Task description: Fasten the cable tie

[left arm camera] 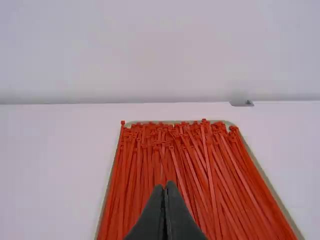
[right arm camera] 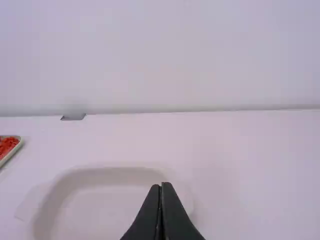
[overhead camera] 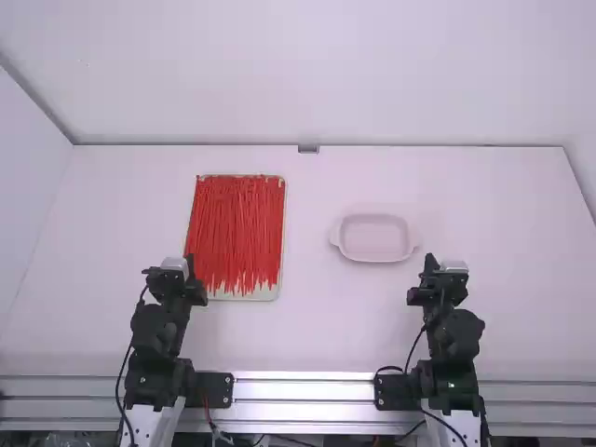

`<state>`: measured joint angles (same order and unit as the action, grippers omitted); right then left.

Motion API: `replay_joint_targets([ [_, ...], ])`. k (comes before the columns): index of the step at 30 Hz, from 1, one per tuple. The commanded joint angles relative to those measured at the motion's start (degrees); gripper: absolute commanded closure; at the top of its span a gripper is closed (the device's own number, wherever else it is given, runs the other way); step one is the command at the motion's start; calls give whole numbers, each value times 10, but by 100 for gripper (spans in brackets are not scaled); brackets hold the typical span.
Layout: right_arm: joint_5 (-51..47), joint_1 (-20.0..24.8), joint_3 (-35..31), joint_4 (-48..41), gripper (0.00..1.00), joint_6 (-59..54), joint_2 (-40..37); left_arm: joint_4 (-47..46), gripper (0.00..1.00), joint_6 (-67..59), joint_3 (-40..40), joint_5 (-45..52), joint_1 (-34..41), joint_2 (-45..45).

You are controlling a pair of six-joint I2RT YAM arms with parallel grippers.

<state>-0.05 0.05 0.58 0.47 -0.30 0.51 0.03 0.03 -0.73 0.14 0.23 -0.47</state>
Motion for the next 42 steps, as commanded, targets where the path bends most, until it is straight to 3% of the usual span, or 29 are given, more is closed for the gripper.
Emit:
replay_joint_targets([
  [1, 0, 0, 0, 0, 100, 0, 0, 0, 100, 0, 0, 0, 0, 0],
  [17, 8, -6, 34, 7, 89, 10, 66, -22, 89, 0, -59, 28, -3, -72],
  [42, 0, -96, 174, 4, 44, 53, 307, -126, 44, 3, -281, 139, -14, -373],
])
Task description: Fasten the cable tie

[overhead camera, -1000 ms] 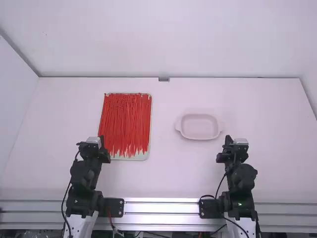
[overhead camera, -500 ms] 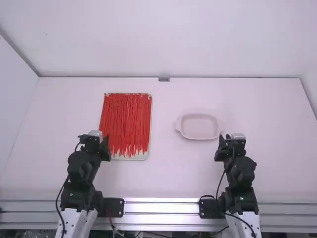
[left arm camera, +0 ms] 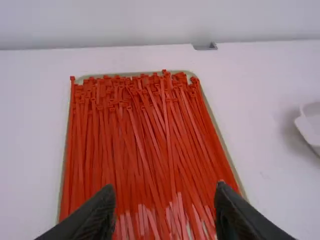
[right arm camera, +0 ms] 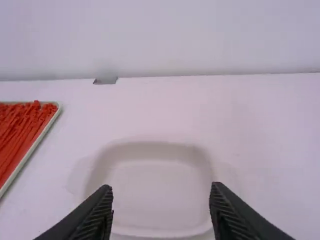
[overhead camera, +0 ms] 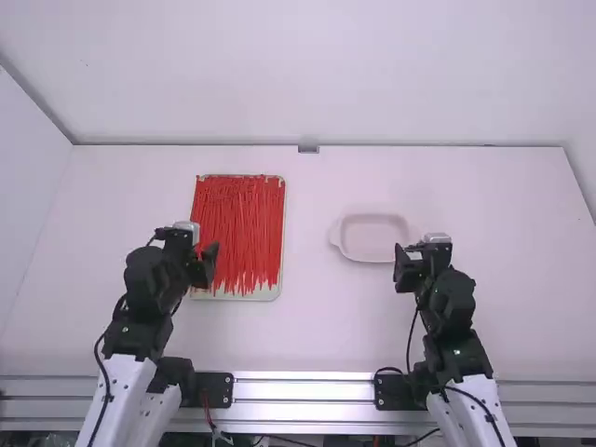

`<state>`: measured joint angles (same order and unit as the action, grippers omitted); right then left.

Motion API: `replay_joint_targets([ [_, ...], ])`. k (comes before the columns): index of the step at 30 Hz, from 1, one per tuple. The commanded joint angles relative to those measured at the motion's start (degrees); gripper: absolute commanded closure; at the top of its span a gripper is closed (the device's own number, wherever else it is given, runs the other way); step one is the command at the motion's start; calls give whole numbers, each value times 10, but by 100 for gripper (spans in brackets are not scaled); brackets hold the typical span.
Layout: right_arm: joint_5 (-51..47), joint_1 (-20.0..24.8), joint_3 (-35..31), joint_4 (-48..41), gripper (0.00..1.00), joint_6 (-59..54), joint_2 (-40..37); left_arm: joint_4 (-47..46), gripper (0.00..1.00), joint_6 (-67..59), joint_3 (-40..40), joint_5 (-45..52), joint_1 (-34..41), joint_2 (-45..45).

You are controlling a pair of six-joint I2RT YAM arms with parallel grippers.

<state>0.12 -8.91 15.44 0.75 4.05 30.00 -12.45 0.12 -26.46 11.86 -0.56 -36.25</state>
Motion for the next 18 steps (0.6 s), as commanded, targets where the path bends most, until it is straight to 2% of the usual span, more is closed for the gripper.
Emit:
replay_joint_targets([
  [1, -2, -10, 32, 1, 42, 16, 23, -5, 42, 3, -34, 27, -7, -29],
  [9, -1, -28, 80, -7, 26, 78, 123, -40, 26, 0, -111, 61, -11, -134],
  [18, -2, -49, 123, -51, 13, 102, 190, -70, 13, 5, -179, 58, -14, -229],
])
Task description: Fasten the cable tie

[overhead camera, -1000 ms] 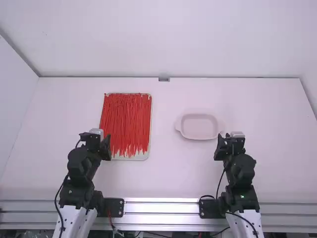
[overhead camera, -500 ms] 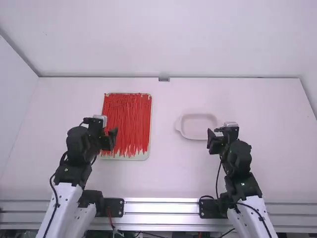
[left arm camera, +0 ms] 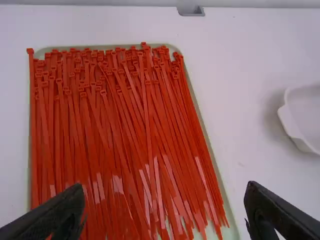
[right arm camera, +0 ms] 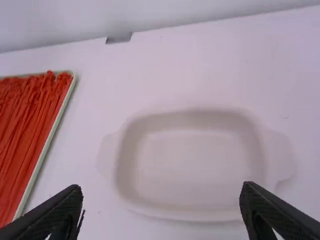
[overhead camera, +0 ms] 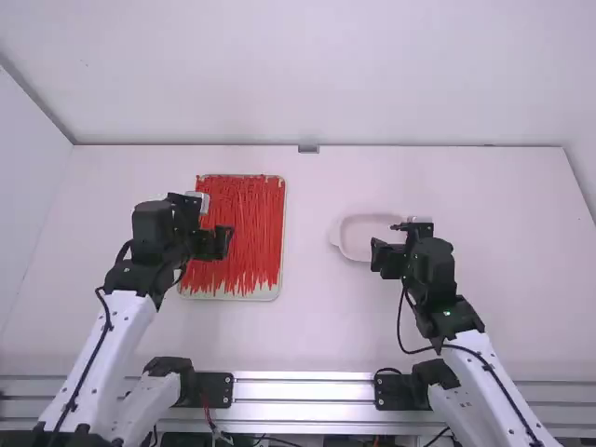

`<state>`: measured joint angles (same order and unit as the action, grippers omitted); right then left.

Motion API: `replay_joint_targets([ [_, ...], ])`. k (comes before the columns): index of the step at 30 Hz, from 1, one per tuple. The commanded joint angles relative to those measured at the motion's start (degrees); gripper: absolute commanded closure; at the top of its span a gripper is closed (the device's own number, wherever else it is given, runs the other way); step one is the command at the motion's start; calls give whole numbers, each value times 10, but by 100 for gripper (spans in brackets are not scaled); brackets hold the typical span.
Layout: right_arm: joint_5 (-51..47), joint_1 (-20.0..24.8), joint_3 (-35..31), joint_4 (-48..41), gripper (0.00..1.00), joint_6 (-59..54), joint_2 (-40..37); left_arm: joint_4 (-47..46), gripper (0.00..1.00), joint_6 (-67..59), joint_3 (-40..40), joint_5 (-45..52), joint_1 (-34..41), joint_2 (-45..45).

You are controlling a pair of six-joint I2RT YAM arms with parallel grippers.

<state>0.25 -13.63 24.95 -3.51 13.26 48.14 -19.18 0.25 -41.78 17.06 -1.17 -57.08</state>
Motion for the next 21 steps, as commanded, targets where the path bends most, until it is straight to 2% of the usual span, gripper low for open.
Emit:
replay_joint_targets([
  [1, -3, -2, 30, -10, 12, 11, 10, -4, 12, 3, -28, 5, -8, -25],
  [12, -6, -29, 62, -12, 2, -7, 55, 1, 2, 6, -79, 11, -10, -156],
  [21, -5, -36, 66, -12, 1, -11, 62, -31, 1, 30, -134, -32, -11, -197],
])
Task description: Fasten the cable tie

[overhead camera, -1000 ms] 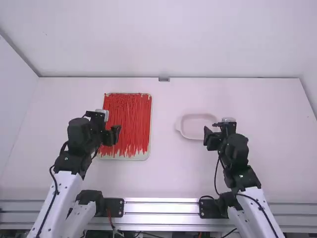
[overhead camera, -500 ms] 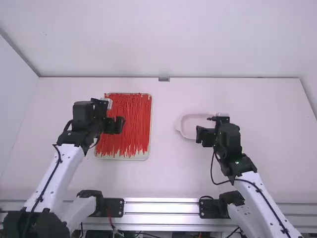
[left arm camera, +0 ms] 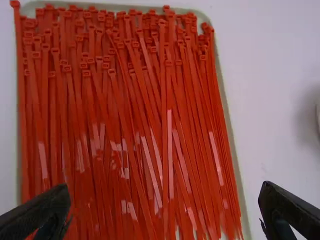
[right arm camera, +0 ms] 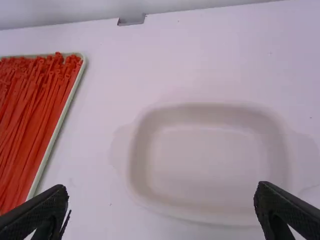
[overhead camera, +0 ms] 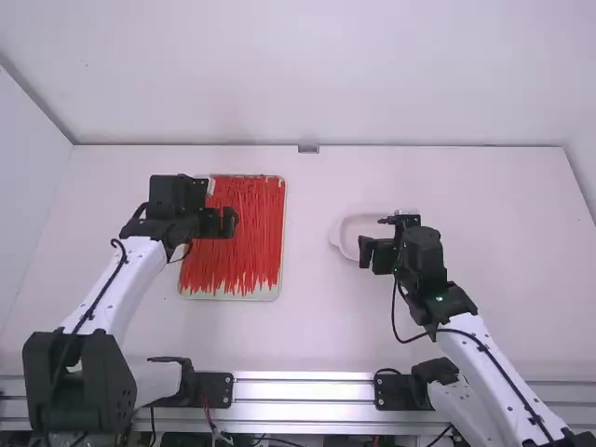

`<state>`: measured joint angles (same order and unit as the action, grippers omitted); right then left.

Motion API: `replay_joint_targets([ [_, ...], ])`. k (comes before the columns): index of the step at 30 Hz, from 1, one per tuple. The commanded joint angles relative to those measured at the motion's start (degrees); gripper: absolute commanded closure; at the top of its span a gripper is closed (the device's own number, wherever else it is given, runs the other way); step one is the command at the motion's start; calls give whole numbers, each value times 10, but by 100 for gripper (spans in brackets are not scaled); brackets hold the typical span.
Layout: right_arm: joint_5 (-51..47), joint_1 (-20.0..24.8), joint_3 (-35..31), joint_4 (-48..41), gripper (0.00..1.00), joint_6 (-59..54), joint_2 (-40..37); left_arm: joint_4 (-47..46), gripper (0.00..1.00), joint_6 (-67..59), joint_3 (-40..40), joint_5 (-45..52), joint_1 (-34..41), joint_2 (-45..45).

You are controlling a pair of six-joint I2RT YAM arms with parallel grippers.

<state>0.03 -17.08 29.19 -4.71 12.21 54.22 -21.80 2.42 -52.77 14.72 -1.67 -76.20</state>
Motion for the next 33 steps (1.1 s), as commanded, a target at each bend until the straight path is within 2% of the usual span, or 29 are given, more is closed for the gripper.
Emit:
replay_joint_targets([
  [1, -1, -1, 24, 0, 1, 0, 1, -5, 1, 8, -29, -9, -6, -8],
  [9, 3, -11, 24, 8, 1, 0, -10, -18, 1, 12, -89, -32, -6, -47],
  [16, 3, -6, 23, 43, 1, 14, -10, -47, 1, -7, -191, -14, 5, -145],
  [24, 3, -7, 24, 76, 1, 19, 19, -48, 1, -7, -298, -37, 33, -262],
  [33, 3, -4, 23, 90, 1, 17, 49, -41, 1, -7, -382, -44, 57, -347],
])
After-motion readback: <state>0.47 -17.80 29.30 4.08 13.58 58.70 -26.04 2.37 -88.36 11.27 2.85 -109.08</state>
